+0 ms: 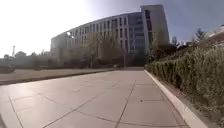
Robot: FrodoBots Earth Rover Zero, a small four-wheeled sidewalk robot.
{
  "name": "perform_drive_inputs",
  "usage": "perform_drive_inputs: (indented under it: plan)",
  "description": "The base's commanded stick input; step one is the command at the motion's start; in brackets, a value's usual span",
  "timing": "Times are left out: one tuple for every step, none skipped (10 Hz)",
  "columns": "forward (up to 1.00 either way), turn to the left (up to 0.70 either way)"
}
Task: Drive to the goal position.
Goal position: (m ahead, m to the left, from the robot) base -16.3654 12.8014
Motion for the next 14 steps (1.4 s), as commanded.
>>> perform_drive_inputs:
  plan:
    - [0.04, 0.00]
    - [0.04, 0.00]
    - [0.04, 0.00]
    - [0.04, 0.00]
    - [0.04, 0.00]
    - [0.04, 0.00]
    - [0.04, 0.00]
    - [0.04, 0.00]
    - [0.04, 0.00]
    - [0.04, 0.00]
    - [0.04, 0.00]
    - [0.04, 0.00]
    - [0.04, 0.00]
    - [0.04, 0.00]
